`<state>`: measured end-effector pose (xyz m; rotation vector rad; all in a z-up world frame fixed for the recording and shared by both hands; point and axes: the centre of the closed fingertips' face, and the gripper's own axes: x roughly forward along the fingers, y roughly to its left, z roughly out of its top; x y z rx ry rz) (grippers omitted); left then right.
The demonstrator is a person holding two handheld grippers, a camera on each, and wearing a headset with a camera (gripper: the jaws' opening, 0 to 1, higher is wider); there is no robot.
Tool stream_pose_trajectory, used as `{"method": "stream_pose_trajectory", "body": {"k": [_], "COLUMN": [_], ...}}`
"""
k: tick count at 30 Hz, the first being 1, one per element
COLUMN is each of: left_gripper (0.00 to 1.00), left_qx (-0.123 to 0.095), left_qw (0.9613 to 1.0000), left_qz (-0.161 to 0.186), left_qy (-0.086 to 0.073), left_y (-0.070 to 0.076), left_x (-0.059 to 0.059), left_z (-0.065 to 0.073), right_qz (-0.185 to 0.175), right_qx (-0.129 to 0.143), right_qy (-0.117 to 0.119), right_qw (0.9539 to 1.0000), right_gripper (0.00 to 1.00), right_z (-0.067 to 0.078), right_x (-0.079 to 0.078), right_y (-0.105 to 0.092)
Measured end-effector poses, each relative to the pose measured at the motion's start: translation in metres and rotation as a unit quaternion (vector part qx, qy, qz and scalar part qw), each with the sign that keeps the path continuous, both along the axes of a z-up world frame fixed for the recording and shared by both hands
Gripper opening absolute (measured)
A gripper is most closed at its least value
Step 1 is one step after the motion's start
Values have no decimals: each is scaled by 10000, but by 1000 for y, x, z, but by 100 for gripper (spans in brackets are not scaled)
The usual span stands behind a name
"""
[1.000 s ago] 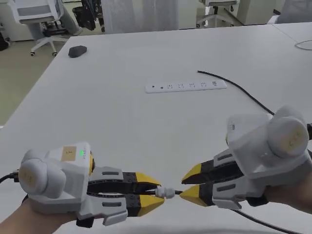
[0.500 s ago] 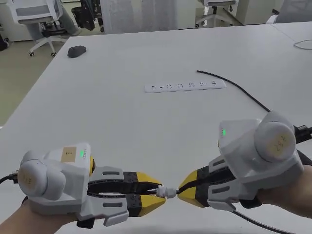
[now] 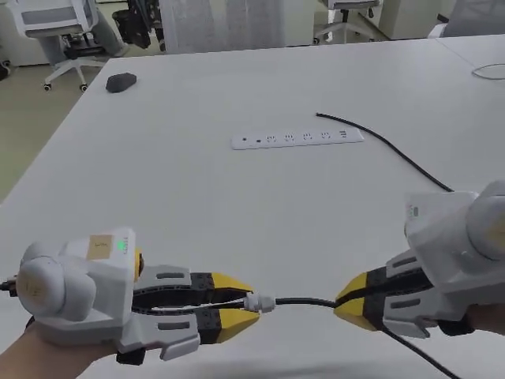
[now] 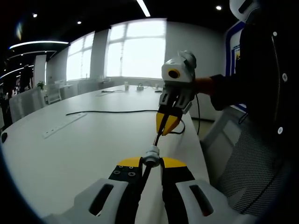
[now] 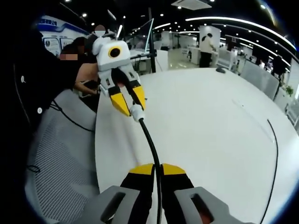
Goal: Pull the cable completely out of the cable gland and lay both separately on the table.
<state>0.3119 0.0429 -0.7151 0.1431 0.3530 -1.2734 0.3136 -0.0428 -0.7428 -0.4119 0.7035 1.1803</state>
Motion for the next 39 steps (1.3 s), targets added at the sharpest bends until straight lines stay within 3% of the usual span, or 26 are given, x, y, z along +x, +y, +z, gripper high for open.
{"method": "stream_pose_trajectory", "body": {"k": [16,23,29,35,39], "left_gripper": [15,15,15,15,15], "left_qx": [18,-10,-31,-13,3], "left_qw": [10000,9998,9997,9996,9996], "left_qz": [97,207,224,276,281], "left_qy": [-2,34,47,85,98], "left_y": [7,12,12,15,17], "left_x": [4,8,7,7,6], "left_z": [-1,0,1,0,0], "right_qz": [-784,-1133,-1333,-1334,-1284], "right_qx": [-266,-673,-869,-1322,-1305], "right_qy": [77,-16,84,65,109], "right_qw": [9965,9913,9872,9822,9830], "right_gripper": [0,0,0,0,0], "right_z": [-20,-34,-46,-61,-64], "right_x": [7,15,19,23,20], "right_y": [-58,-86,-96,-114,-116]}}
